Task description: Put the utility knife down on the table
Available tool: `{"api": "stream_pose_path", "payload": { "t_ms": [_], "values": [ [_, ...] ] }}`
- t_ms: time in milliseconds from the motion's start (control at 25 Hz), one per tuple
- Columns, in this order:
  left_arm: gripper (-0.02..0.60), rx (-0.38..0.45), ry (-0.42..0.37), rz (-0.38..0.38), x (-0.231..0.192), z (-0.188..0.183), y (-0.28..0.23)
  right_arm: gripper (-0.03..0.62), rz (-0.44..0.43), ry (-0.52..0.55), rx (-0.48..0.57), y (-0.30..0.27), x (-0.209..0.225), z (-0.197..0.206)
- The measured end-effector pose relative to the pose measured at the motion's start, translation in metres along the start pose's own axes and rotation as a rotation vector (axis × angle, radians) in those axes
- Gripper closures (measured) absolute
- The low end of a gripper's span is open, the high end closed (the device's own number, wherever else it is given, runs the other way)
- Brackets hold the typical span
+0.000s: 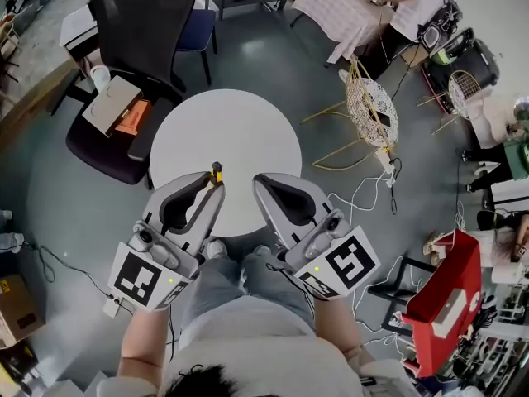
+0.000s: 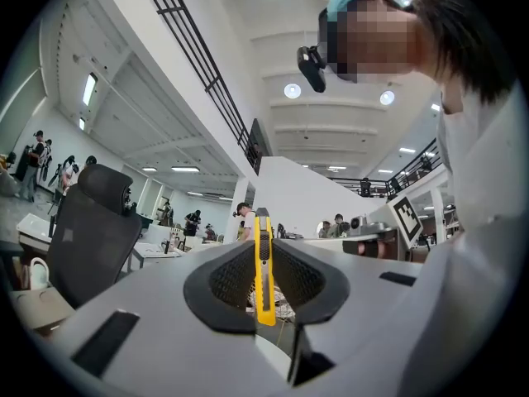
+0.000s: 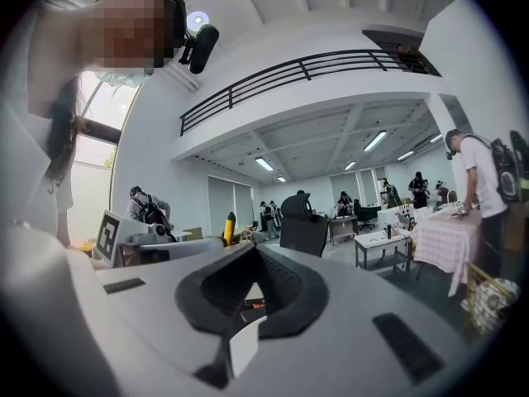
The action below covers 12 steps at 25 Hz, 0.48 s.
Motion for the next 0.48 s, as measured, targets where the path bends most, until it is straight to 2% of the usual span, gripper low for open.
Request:
{"api": "stream_pose_path", "payload": {
  "t_ms": [200,480],
  "values": [
    [0.514,-0.040,0.018,-0.021,0.004,0.015,-0.014,0.586,-0.004,-0.011,-0.015,0.000,0.020,-0.003],
    [0.514,-0.135,0.032,-0.099,0.016,0.045,-0.031,0.586,-0.062,-0.012,-0.057,-0.004,0.051,-0.007]
  ]
}}
Point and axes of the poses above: the fingertips, and each gripper's own axes: y backward along the fingers, x to its right, z out of its underside, the point moved 10 cm from there along y, backward along the fingers, and after that the axes turned 15 degrees about -y, right-handed, at the moved point
